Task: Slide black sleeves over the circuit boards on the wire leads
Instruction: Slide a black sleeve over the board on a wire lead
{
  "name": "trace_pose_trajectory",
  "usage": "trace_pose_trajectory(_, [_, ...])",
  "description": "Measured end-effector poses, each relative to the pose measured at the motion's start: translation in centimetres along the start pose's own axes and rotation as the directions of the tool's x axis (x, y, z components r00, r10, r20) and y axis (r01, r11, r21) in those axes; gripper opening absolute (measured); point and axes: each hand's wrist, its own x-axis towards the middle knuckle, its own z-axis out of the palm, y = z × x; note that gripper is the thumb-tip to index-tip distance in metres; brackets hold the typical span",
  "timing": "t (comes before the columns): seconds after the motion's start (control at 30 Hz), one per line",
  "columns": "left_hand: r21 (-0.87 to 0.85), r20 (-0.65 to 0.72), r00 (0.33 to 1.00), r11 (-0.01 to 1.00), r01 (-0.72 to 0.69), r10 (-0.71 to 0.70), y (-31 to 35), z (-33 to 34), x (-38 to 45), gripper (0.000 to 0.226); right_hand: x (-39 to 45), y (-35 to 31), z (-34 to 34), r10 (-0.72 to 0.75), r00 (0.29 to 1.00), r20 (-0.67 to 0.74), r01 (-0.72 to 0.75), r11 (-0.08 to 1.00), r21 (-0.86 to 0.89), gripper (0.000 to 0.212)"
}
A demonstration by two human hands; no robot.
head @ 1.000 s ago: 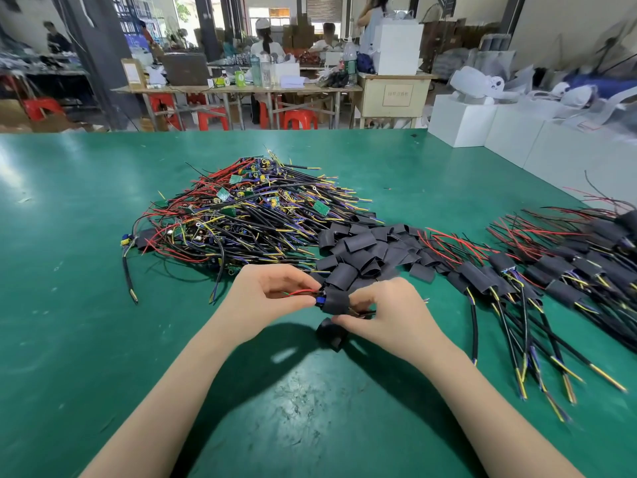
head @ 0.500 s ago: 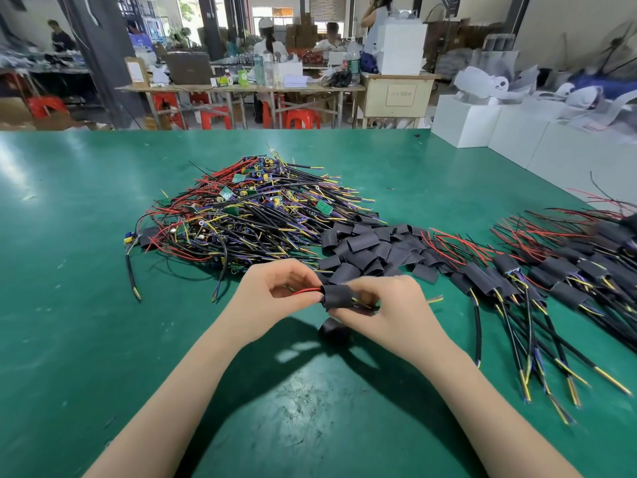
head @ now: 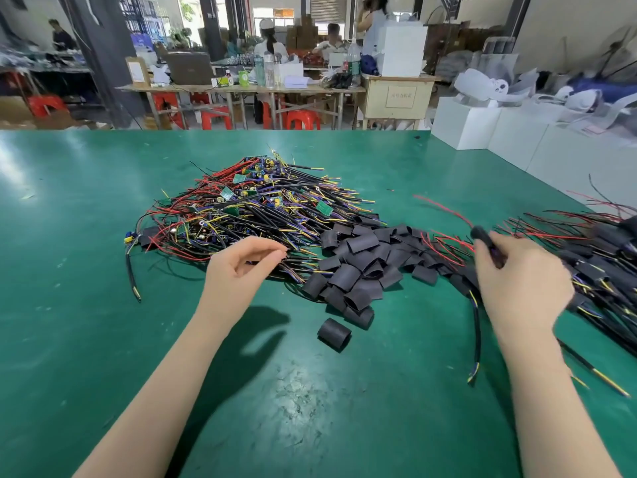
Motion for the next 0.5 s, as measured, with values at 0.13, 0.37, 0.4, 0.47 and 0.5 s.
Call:
trace_pose_trajectory(0.13, [0.01, -0.055, 0.998, 0.999, 0.033, -0.032, -0.5, -0.5, 0.2, 0.01, 0.5, 1.9, 0.2, 0.18, 0.937, 0.3, -0.138, 0.978, -0.155, 0.019])
trace_pose_trajectory(0.37, [0.26, -0.271, 0.963, 0.964, 0.058, 0.015, -1.6, -1.5, 0.6, 0.013, -0.1, 0.2, 0.5, 0.002, 0.992, 0.126, -0.016, 0.993, 0.115, 0.017])
trace_pose_trajectory(0.4, [0.317, -0.339, 0.94, 0.944, 0.09, 0.024, -1.8, -1.7, 0.6, 0.016, -0.5, -0.6, 0.5, -0.055, 0.99, 0.129, 0.032, 0.984, 0.174, 0.016])
trace_pose_trajectory(0.47, [0.396, -0.439, 0.898, 0.901, 0.177, 0.016, -2.4, -2.2, 0.7, 0.022, -1.6, -2.4, 0.7, -0.198, 0.963, 0.185, 0.141, 0.948, 0.284, 0.014])
trace_pose_trajectory(0.5, [0.42, -0.462, 0.887, 0.879, 0.226, -0.007, -2.8, -2.5, 0.8, 0.026, -2.3, -3.4, 0.8, -0.273, 0.936, 0.223, 0.188, 0.922, 0.338, 0.013])
